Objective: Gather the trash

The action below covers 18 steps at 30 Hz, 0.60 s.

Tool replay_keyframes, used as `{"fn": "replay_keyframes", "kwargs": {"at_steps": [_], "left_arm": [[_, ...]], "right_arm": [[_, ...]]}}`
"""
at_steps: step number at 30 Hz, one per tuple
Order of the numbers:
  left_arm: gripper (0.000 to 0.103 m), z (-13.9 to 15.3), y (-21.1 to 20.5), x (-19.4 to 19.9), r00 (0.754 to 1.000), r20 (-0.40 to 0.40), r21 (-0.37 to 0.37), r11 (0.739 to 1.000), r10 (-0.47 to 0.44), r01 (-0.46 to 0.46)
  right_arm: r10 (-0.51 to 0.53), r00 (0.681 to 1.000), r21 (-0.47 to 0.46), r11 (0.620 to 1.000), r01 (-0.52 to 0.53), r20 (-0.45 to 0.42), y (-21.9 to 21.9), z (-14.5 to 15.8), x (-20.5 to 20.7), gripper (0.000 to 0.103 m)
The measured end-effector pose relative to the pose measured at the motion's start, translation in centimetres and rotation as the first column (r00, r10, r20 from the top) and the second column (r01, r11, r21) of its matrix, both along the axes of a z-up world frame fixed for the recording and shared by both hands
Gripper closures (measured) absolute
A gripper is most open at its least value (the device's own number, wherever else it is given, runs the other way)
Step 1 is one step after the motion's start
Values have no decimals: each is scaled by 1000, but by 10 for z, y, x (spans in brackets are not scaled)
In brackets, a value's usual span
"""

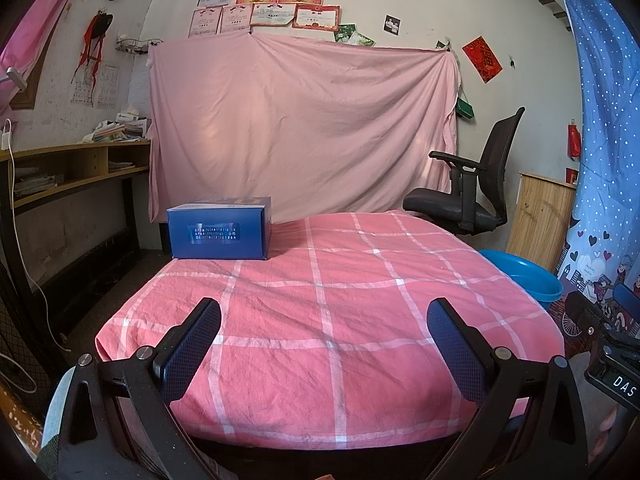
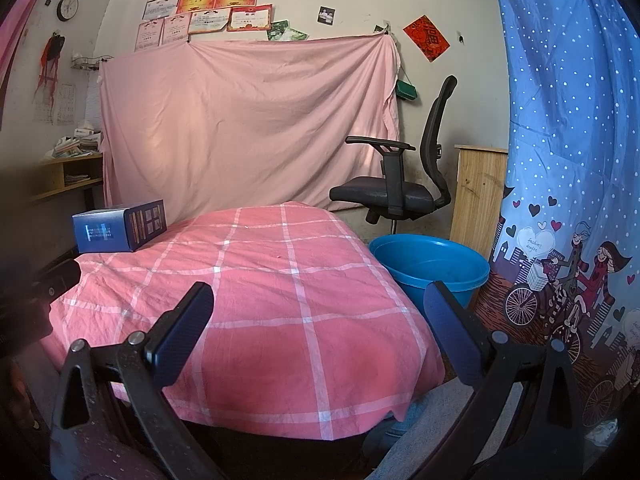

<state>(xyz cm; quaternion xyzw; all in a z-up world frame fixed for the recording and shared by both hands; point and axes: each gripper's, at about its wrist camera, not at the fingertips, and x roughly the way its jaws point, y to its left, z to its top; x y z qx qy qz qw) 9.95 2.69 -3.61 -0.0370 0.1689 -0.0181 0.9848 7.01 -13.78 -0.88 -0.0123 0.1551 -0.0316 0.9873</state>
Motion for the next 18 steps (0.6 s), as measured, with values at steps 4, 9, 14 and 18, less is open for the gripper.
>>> {"fn": "replay_keyframes", "kwargs": {"at_steps": [4, 9, 14, 18], "left_arm": [[2, 0, 0, 0, 1000, 0, 1, 1000, -1, 1], [2, 0, 0, -1, 1000, 1, 3, 1000, -2, 2], [2, 3, 0, -2, 1000, 4, 6, 1000, -4, 4], [2, 3, 0, -2, 1000, 5, 5, 1000, -4, 4]], "right_arm": [[0, 1000, 1, 1000, 0, 0, 0, 0, 0, 0], [0, 1000, 1, 1000, 0, 0, 0, 0, 0, 0], [-1, 1000, 1, 1000, 1, -2, 1, 0, 0, 0], [-1, 1000, 1, 1000, 1, 0, 2, 0, 0, 0]]}}
